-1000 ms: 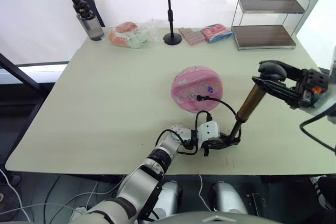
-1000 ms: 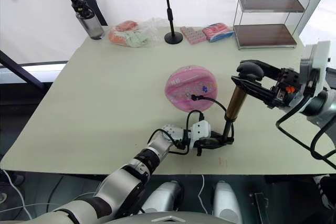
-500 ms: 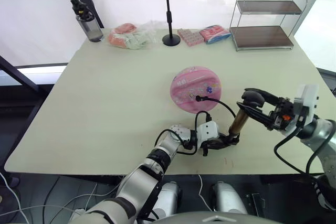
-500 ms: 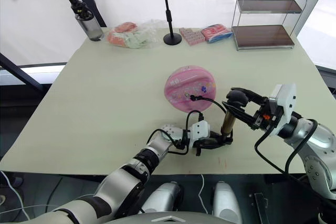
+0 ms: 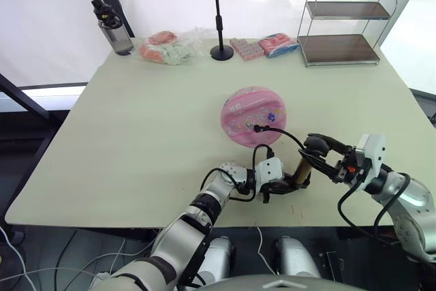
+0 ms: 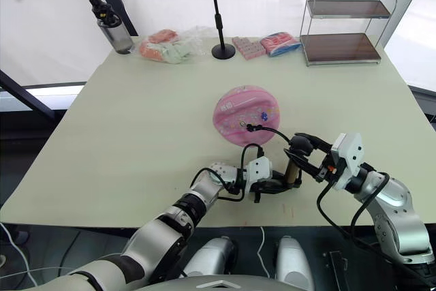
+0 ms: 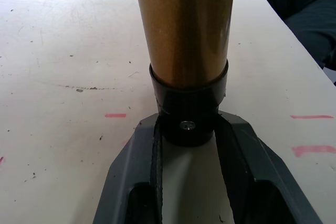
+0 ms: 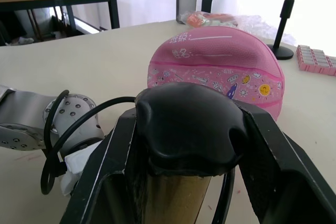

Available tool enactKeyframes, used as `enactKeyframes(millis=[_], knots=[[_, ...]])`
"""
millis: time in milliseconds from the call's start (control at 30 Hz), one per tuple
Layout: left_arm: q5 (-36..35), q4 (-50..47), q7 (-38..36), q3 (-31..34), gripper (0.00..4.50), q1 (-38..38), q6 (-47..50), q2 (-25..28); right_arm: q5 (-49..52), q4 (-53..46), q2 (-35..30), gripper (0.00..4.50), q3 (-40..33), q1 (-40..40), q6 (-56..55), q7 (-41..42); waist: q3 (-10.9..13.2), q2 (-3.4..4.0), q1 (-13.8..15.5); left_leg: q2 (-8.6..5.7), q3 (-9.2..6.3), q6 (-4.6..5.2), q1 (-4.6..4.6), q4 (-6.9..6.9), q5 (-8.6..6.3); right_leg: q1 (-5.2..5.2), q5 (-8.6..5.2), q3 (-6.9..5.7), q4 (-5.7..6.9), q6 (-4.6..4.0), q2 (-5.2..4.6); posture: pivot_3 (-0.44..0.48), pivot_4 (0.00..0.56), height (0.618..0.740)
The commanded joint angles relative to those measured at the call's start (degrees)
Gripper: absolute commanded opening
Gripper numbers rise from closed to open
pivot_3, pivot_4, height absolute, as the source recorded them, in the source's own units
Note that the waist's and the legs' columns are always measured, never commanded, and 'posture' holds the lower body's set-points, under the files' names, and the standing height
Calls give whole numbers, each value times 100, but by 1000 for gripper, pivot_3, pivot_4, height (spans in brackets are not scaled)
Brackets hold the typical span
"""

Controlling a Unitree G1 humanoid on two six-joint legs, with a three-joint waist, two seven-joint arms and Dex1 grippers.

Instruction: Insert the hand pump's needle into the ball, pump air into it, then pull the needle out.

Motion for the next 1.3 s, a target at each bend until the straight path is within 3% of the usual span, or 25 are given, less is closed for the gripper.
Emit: enactKeyframes(millis=[33,433,833,1100,1300], knots=[[166,281,-56,-135,1095,228,157,80,89,-88,-94,1998,42,46,298,47,0,0,0,0,0,0,0,0,0,0,0,0,0,0,0,0,150,740],[150,294,-84,-149,1095,213,156,77,1247,-887,-800,1998,-1084,-775,1415,-235,8,4,11,-3,0,0,-11,1,0,-7,1,1,-1,-1,-5,0,150,740],[148,316,-85,-164,1095,197,147,68,2415,-753,-1641,1998,-2098,-1949,2349,-504,23,9,22,-3,1,0,-18,4,0,-11,1,-1,-1,-1,-7,0,150,740],[137,326,-79,-181,1095,201,141,77,2632,-599,-1889,1998,-2307,-2372,2557,-602,29,5,31,-4,2,0,-22,4,0,-13,1,0,-2,-1,-11,0,150,740],[133,333,-69,-193,1095,197,131,76,2558,-742,-1745,1998,-2136,-2032,2557,-499,29,5,35,-4,1,0,-23,4,0,-13,1,-1,-2,-2,-11,0,150,740]])
